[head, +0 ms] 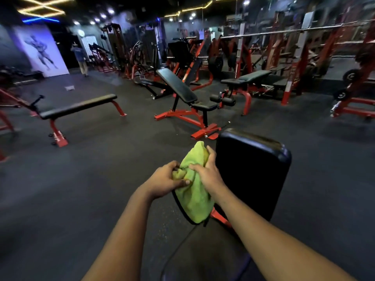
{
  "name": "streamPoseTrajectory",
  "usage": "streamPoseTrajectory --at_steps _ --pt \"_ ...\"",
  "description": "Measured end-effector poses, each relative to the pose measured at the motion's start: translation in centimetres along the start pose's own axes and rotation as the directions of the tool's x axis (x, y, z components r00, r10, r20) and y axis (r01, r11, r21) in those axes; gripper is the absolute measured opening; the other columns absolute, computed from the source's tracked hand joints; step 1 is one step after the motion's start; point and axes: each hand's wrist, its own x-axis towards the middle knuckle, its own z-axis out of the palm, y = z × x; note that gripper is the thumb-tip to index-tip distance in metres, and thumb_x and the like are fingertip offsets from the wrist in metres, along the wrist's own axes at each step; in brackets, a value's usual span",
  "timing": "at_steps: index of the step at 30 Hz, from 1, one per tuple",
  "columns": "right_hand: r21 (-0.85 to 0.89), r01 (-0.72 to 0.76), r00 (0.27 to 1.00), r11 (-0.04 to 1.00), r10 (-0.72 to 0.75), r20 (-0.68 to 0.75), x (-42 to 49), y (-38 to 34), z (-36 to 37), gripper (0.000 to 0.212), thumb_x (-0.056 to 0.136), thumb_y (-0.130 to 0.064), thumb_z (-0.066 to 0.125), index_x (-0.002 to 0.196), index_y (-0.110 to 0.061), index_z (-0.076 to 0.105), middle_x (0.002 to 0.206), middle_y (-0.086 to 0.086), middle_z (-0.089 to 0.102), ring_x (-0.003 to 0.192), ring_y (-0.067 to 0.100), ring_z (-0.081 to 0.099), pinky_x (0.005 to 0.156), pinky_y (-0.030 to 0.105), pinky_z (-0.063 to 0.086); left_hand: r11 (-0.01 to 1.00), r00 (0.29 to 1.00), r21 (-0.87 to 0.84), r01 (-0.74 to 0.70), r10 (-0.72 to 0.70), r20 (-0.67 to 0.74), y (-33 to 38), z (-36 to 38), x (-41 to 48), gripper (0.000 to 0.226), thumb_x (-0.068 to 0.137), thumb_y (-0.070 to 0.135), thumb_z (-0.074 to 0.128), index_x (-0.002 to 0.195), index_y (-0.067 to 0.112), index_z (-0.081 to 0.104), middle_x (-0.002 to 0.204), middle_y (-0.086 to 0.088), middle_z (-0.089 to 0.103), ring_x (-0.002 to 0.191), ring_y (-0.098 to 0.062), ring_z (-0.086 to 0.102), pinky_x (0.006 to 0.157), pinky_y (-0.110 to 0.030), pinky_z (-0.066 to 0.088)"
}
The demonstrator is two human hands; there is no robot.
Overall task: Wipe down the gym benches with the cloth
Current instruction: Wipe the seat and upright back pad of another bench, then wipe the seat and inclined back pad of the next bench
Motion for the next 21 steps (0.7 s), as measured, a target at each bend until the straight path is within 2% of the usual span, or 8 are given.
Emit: streamPoseTrajectory --at_steps 2,5,7,11,13,16,19,21 --pt "0.053 -0.032 0.999 0.998 0.033 -0.017 -1.2 -5.2 -0.8 0.082 0.081 -0.021 0.075 0.148 -0.025 0.028 0.134 0.002 0.051 0.117 0.018 0.053 0.099 0.028 0.041 0.996 1.0 0.089 0.017 -0.015 -0.024 3.9 -4.2 -1.6 0.044 0.078 0.033 0.08 0.114 0.019 0.058 0.103 0.001 0.065 0.093 -0.016 0.06 0.071 -0.024 0.043" --pt "0.058 -0.046 0.997 0.997 0.049 -0.052 -3.2 -11.2 -2.6 0.051 0.079 -0.039 0.076 0.121 -0.028 0.049 0.117 0.001 0.064 0.104 0.015 0.061 0.084 0.027 0.046 0.987 0.996 0.152 0.043 -0.032 -0.078 8.6 -8.7 -4.0 0.049 0.08 0.029 0.079 0.121 0.014 0.056 0.106 -0.001 0.062 0.097 -0.017 0.057 0.072 -0.021 0.036" --pt "0.039 -0.03 0.997 0.999 0.033 -0.072 -4.1 -14.2 -3.8 0.052 0.067 -0.052 0.077 0.105 -0.026 0.054 0.105 -0.001 0.068 0.102 0.017 0.065 0.085 0.03 0.05 0.984 0.992 0.169 0.05 -0.029 -0.123 11.2 -10.7 -5.3 0.047 0.081 0.029 0.078 0.12 0.013 0.058 0.105 -0.003 0.065 0.099 -0.02 0.06 0.071 -0.021 0.036" --pt "-0.02 0.07 0.989 0.997 -0.072 -0.129 -6.8 -19.9 -5.6 0.048 0.066 -0.048 0.086 0.093 -0.024 0.053 0.092 -0.002 0.07 0.087 0.015 0.067 0.082 0.036 0.053 0.973 0.967 0.219 0.071 -0.014 -0.254 15.0 -13.5 -7.1 0.027 0.086 0.028 0.07 0.106 0.013 0.058 0.102 -0.015 0.063 0.104 -0.032 0.056 0.072 -0.029 0.036" --pt "-0.102 0.115 0.979 0.988 -0.13 -0.155 -7.7 -21.5 -6.5 0.037 0.075 -0.036 0.085 0.086 -0.024 0.053 0.084 -0.006 0.066 0.078 0.012 0.062 0.071 0.029 0.049 0.978 0.951 0.163 0.134 -0.081 -0.299 16.0 -13.7 -7.5 0.021 0.089 0.028 0.064 0.101 0.018 0.05 0.102 -0.016 0.06 0.105 -0.036 0.054 0.075 -0.032 0.039" --pt "-0.241 0.14 0.975 0.961 -0.176 -0.135 -8.5 -22.1 -7.8 0.033 0.08 -0.027 0.082 0.092 -0.018 0.052 0.08 -0.01 0.058 0.071 0.004 0.053 0.06 0.017 0.04 0.965 0.924 0.032 0.261 -0.24 -0.297 17.1 -13.1 -8.0 0.024 0.091 0.033 0.06 0.1 0.018 0.043 0.098 -0.011 0.058 0.099 -0.037 0.058 0.074 -0.034 0.049" --pt "-0.249 0.141 0.974 0.958 -0.179 -0.138 -8.9 -21.8 -9.3 0.031 0.082 -0.018 0.079 0.094 -0.016 0.05 0.078 -0.01 0.057 0.07 0.004 0.051 0.057 0.012 0.037 0.909 0.905 -0.2 0.367 -0.398 -0.149 18.2 -12.5 -7.9 0.037 0.09 0.038 0.055 0.114 0.016 0.038 0.108 -0.011 0.053 0.097 -0.034 0.058 0.072 -0.038 0.054" --pt "-0.164 0.119 0.98 0.979 -0.142 -0.137 -8.8 -21.2 -10.3 0.027 0.085 -0.013 0.076 0.091 -0.018 0.05 0.079 -0.008 0.058 0.071 0.006 0.053 0.061 0.014 0.041 0.857 0.924 -0.394 0.333 -0.38 -0.044 18.6 -11.9 -8.1 0.03 0.092 0.04 0.05 0.109 0.017 0.043 0.099 -0.008 0.052 0.081 -0.026 0.055 0.076 -0.037 0.049"
